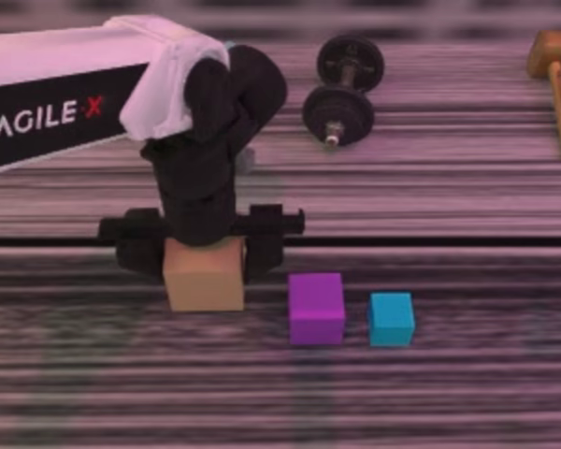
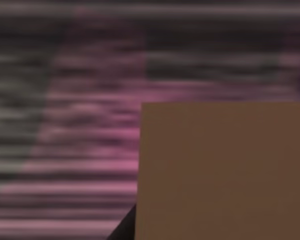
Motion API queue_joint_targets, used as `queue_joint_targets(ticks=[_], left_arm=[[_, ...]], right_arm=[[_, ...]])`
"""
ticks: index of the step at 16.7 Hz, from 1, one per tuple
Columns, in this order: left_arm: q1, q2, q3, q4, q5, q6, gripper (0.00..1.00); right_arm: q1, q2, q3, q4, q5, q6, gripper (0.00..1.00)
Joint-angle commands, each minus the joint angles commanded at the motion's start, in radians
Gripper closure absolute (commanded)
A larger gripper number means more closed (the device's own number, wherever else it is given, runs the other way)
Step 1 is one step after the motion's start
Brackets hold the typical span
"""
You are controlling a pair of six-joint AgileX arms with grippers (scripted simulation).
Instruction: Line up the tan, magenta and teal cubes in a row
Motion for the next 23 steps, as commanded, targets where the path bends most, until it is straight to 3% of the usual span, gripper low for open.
queue_joint_targets(ticks=[4, 11, 16, 23], left_arm=[[0.004, 0.010, -0.014, 0.018, 0.000, 0.004, 1.00], [0.004, 0.094, -0.141, 0.238, 0.001, 0.006, 1.00], [0.004, 0.101, -0.151, 0.252, 0.001, 0.006, 1.00], [0.004, 0.101, -0.151, 0.252, 0.001, 0.006, 0.47]], right_arm=[[0.000, 0.000, 0.000, 0.000, 0.000, 0.000, 0.00], [0.000, 0.000, 0.000, 0.000, 0.000, 0.000, 0.00], [0.000, 0.000, 0.000, 0.000, 0.000, 0.000, 0.00], [0.000, 0.000, 0.000, 0.000, 0.000, 0.000, 0.00]])
